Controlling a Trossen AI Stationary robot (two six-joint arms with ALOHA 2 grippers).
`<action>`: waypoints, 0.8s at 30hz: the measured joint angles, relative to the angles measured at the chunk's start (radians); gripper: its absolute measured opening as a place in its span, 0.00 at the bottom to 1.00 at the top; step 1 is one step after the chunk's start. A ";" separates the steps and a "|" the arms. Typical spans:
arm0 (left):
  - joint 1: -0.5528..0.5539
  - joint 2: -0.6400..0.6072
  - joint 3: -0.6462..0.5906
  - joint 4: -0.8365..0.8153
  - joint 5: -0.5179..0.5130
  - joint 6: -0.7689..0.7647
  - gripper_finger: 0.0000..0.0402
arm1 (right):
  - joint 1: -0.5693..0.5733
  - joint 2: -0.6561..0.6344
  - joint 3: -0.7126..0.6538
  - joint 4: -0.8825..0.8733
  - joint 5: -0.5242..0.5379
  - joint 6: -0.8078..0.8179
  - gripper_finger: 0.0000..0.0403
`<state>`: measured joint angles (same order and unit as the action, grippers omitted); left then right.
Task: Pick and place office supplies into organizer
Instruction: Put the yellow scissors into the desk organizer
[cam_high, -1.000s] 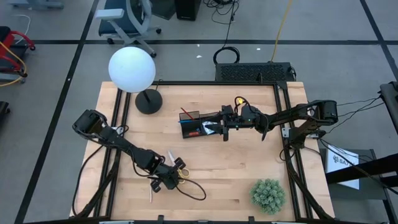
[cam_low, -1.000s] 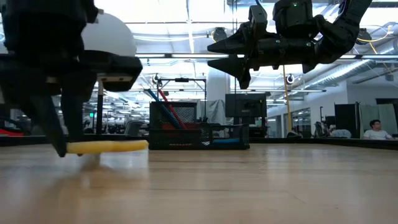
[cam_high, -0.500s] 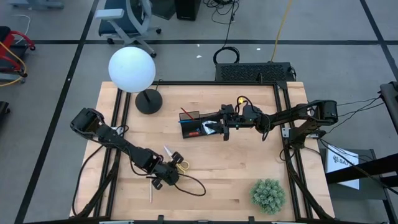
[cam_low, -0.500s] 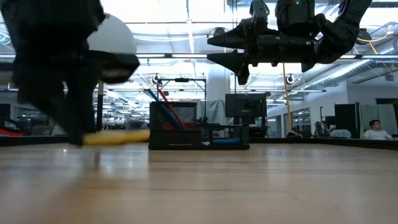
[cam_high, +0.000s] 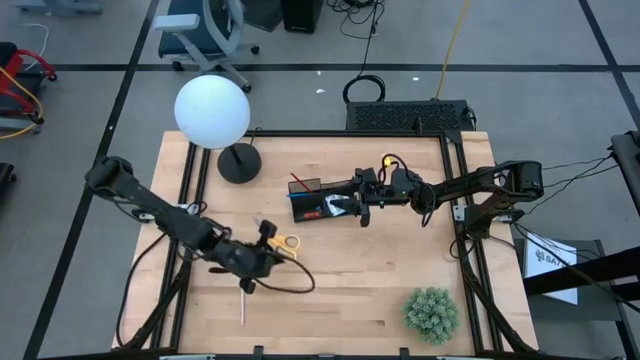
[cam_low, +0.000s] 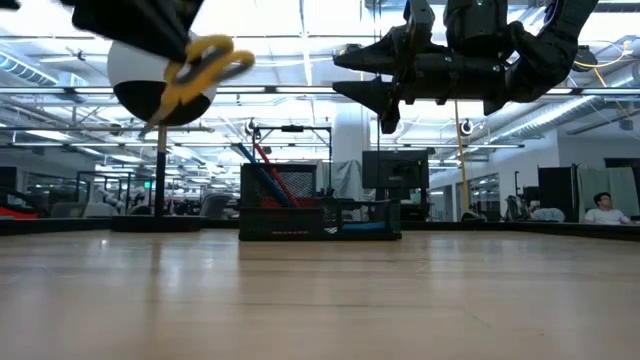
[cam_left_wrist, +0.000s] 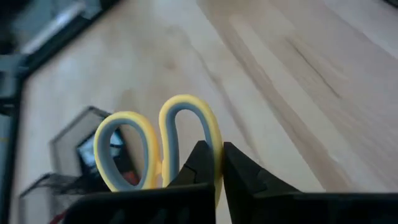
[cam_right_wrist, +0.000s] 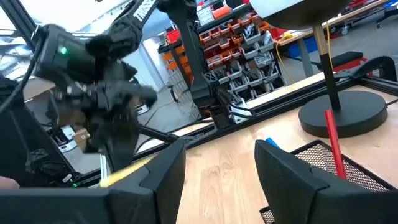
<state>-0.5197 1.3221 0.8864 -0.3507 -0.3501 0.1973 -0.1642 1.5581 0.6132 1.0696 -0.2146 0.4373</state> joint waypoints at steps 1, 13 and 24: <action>0.000 -0.021 0.000 -0.002 -0.015 0.000 0.00 | 0.000 0.000 0.000 0.001 0.000 0.003 0.46; 0.017 -0.199 0.000 0.133 -0.168 0.065 0.00 | 0.000 0.000 0.000 0.015 0.000 0.004 0.46; 0.119 -0.239 -0.050 0.372 -0.086 0.164 0.00 | 0.003 0.000 0.000 0.019 -0.001 0.023 0.46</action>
<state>-0.4007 1.0832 0.8359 0.0216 -0.4364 0.3618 -0.1616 1.5581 0.6132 1.0888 -0.2153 0.4606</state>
